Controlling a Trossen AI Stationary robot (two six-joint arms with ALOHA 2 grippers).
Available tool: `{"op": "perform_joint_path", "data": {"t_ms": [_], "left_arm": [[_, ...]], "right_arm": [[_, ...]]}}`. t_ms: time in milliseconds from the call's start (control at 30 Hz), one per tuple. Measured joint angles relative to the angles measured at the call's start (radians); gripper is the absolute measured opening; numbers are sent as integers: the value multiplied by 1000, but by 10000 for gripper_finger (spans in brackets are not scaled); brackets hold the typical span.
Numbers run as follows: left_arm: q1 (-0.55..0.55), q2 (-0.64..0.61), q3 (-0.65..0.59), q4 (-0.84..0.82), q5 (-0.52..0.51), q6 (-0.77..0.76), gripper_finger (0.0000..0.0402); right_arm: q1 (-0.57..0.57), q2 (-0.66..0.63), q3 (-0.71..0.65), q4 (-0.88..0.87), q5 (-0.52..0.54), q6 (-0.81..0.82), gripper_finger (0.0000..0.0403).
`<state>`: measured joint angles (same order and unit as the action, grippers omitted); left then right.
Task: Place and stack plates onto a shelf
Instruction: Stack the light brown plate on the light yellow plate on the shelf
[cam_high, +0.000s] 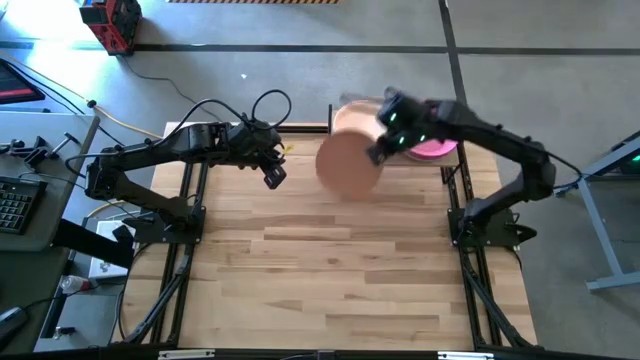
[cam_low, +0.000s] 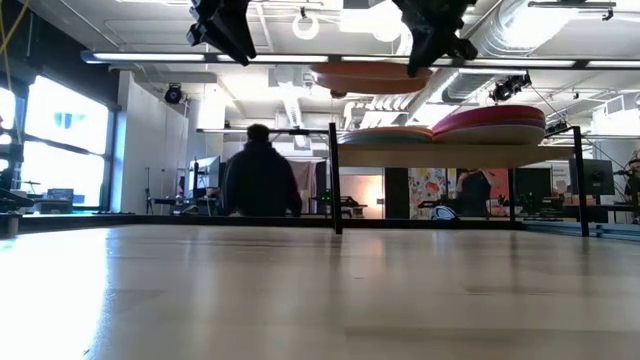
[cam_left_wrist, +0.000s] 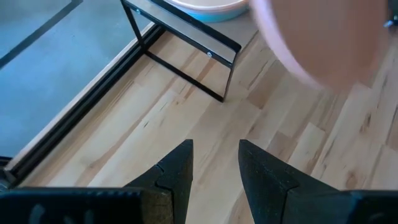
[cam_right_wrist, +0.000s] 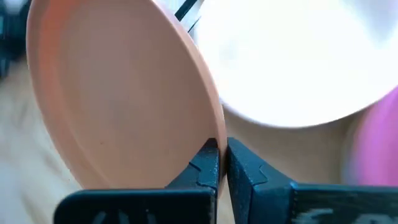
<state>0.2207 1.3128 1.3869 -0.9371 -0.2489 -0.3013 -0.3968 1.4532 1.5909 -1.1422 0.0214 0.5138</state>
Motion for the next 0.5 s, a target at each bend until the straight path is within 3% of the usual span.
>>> {"op": "perform_joint_path", "data": {"t_ms": [267, 500], "left_arm": [[0, 0, 0, 0, 0, 101, 115], [0, 0, 0, 0, 0, 167, 115]], "right_arm": [[-307, -25, 0, 85, -18, 2, 0], [-480, 1, 0, 123, -114, 60, 0]]}}
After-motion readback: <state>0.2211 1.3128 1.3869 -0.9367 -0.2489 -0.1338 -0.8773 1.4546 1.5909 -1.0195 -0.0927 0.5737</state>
